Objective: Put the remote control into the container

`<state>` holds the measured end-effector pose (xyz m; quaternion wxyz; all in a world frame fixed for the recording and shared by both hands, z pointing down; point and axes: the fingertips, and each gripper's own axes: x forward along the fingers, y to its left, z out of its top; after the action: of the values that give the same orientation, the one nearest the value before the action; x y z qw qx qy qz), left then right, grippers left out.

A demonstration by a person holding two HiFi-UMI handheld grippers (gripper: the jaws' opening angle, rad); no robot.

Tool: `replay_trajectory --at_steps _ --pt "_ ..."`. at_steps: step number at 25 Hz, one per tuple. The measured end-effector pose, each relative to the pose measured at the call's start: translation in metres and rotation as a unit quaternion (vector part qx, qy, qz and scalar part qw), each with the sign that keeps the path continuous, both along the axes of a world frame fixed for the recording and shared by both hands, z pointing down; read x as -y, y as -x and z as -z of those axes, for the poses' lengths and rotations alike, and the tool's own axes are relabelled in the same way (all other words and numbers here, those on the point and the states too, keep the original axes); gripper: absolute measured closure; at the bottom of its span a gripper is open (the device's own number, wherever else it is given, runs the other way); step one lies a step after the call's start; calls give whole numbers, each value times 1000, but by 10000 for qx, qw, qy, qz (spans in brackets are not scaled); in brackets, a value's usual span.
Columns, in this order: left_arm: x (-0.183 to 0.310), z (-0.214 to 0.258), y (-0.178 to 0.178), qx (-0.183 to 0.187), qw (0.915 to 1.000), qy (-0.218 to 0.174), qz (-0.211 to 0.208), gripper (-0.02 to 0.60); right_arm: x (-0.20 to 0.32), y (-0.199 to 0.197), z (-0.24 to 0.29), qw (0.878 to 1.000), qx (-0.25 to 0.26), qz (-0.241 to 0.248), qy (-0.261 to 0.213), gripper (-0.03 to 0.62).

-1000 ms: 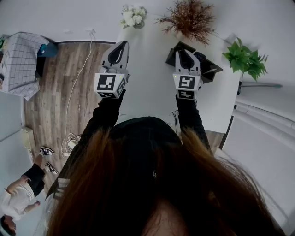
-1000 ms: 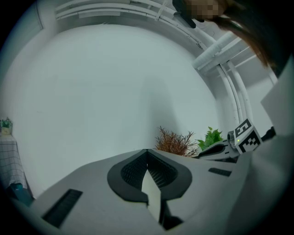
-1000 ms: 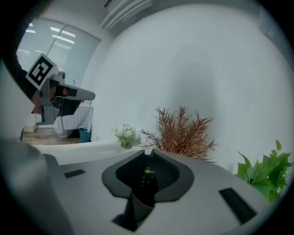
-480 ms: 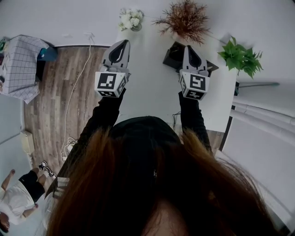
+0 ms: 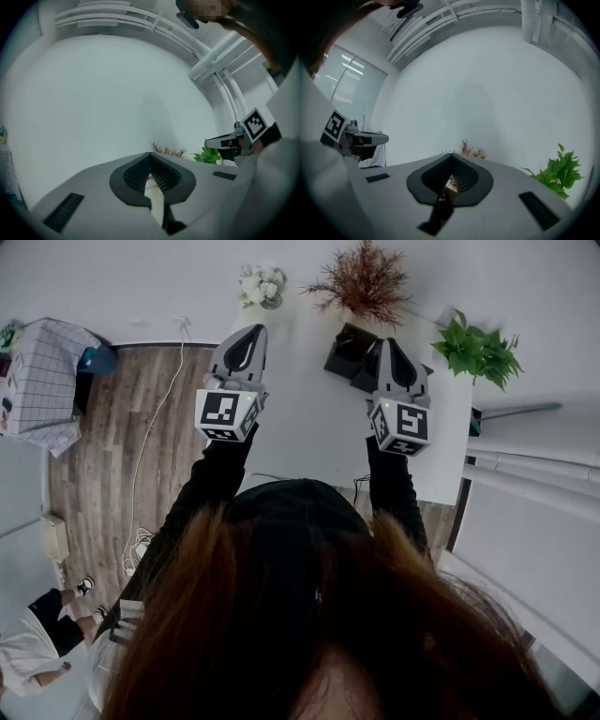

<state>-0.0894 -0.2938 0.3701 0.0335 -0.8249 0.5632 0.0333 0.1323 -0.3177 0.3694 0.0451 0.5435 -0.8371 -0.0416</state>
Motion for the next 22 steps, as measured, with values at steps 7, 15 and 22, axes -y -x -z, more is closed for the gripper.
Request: replay_trajectory --at_steps 7,15,22 --pt "-22 1 -13 -14 10000 -24 -51 572 -27 -7 1 9999 95 104 -44 576" --pt "-37 -1 -24 2 9999 6 -108 572 -47 -7 -7 9997 151 171 126 576" --pt "-44 2 -30 30 9999 -16 -133 572 -53 -12 -3 9997 145 205 53 576"
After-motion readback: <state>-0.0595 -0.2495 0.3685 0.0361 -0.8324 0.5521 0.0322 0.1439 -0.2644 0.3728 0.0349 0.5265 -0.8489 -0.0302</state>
